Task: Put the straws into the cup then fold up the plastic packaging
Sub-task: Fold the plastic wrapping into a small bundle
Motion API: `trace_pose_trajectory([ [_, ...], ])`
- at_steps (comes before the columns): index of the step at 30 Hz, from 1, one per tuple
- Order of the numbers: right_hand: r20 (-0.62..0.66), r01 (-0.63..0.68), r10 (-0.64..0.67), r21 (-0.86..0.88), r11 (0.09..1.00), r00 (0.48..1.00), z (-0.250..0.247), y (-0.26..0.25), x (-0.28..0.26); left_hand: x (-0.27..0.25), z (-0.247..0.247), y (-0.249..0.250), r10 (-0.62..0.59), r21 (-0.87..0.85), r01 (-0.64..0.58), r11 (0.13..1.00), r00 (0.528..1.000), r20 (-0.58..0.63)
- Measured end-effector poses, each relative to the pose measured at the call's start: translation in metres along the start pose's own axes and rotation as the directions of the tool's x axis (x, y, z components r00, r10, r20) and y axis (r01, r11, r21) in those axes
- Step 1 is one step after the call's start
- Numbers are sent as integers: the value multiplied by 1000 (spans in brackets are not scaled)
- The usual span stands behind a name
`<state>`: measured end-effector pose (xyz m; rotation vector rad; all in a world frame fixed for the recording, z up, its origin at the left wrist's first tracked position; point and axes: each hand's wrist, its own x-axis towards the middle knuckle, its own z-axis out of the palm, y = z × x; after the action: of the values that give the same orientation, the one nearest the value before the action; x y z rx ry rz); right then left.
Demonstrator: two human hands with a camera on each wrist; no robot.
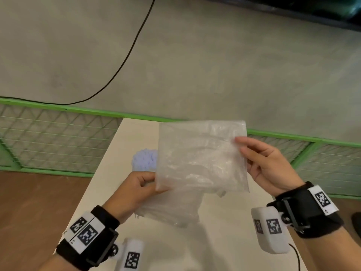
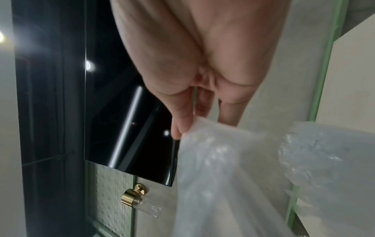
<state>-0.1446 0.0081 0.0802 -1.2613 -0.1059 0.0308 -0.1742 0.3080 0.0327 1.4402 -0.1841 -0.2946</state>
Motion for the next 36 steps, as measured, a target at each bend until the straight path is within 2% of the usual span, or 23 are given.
trace_pose_trajectory([
  [2,33,-34,33,5,999,999,9,1,-5,1,2,1,17,40,-16,999,999,-29],
  [4,104,-39,48,-87,995,993,12,2,-10,2,0,3,5,61,-1,998,998,-64],
  [6,128,-9,37,-217,976,991,10,2,-13,3,-8,1,21,112,-10,994,994,-104],
  [9,133,38,-3,-263,964,991,-2,1,-14,3,-18,1,32,136,-14,991,990,-137],
  [11,147,56,-16,-272,961,989,-8,-1,-14,5,-21,-1,-45,88,58,994,989,-141],
  [12,156,63,-18,-285,957,988,-9,-1,-13,7,-21,-2,-127,29,131,991,985,-113],
  [14,200,72,-6,-320,945,980,-8,-1,-12,10,-18,-4,-288,-97,291,952,957,40],
  [15,224,73,5,-336,939,975,-7,-1,-12,10,-14,-3,-301,-136,319,938,944,136],
  [16,243,71,16,-343,937,970,-6,-2,-12,10,-10,-3,-280,-172,317,933,938,206],
  [18,266,53,38,-329,943,963,-5,-3,-12,11,-3,-3,-227,-228,288,930,938,260],
  [20,279,30,66,-325,945,958,-3,-5,-14,12,-1,-2,-191,-216,245,945,952,241],
  [23,292,45,73,-380,924,954,-2,-11,-19,13,-5,-1,-158,-74,174,982,970,183],
  [28,333,88,116,-540,837,936,0,-19,-23,12,-9,5,-86,-7,89,996,977,196],
  [30,337,136,76,-563,815,938,3,-22,-25,12,-8,3,-64,-8,66,998,982,178],
  [32,305,192,-43,-480,856,951,6,-21,-25,11,-6,2,-34,-33,39,999,990,139],
  [33,259,203,-109,-370,906,960,6,-17,-25,11,-5,0,-8,-40,13,999,993,116],
  [35,135,156,-150,-39,987,980,4,-3,-23,12,-1,0,45,-33,-43,999,997,55],
  [36,101,103,-118,143,984,988,5,8,-23,12,2,-1,62,-41,-62,997,998,12],
])
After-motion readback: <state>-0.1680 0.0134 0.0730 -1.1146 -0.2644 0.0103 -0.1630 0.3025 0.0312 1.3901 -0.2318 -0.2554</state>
